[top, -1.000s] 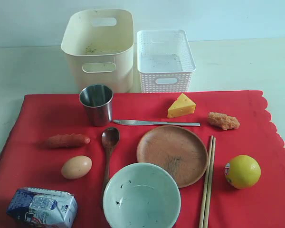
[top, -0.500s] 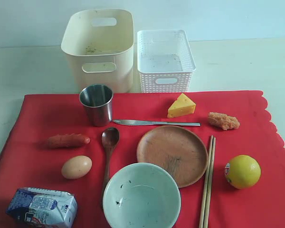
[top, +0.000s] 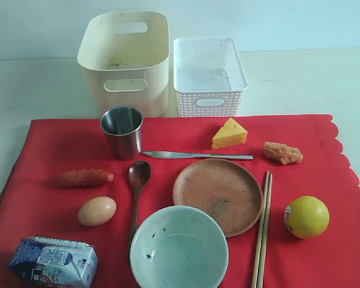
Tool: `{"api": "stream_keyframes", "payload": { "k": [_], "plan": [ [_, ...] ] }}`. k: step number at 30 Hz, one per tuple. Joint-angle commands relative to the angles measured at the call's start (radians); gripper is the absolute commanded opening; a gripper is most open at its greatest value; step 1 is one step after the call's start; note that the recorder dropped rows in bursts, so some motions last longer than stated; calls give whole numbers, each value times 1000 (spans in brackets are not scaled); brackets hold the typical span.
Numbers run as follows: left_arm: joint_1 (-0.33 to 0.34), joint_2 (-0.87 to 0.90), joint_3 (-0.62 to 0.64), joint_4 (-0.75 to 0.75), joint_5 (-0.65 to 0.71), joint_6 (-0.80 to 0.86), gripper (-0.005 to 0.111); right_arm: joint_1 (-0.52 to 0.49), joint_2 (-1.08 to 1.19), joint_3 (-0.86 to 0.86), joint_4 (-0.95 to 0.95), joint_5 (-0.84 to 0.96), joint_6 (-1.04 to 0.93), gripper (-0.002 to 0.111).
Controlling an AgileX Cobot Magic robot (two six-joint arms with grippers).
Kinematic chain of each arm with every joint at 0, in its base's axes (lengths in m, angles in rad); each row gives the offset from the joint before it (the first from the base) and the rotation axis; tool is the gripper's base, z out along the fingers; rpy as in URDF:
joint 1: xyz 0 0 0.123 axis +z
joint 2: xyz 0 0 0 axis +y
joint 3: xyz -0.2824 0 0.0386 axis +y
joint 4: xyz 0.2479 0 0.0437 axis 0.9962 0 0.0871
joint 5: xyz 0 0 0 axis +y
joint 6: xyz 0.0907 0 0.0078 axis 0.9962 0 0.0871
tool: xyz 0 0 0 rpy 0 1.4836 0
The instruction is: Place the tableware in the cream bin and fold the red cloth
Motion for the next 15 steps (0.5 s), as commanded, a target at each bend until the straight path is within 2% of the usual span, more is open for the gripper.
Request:
{"api": "stream_keyframes", "payload": {
  "k": [1,10,15],
  "plan": [
    [2,-6,-1,-5,-8,-2,3,-4,174,-32,-2,-6,-12,0],
    [2,-6,-1,-5,-8,-2,3,-4,726,-143,41,-36,-12,1],
    [2,-6,-1,-5,-8,-2,3,-4,894,-234,40,6,-43,17]
  ]
}}
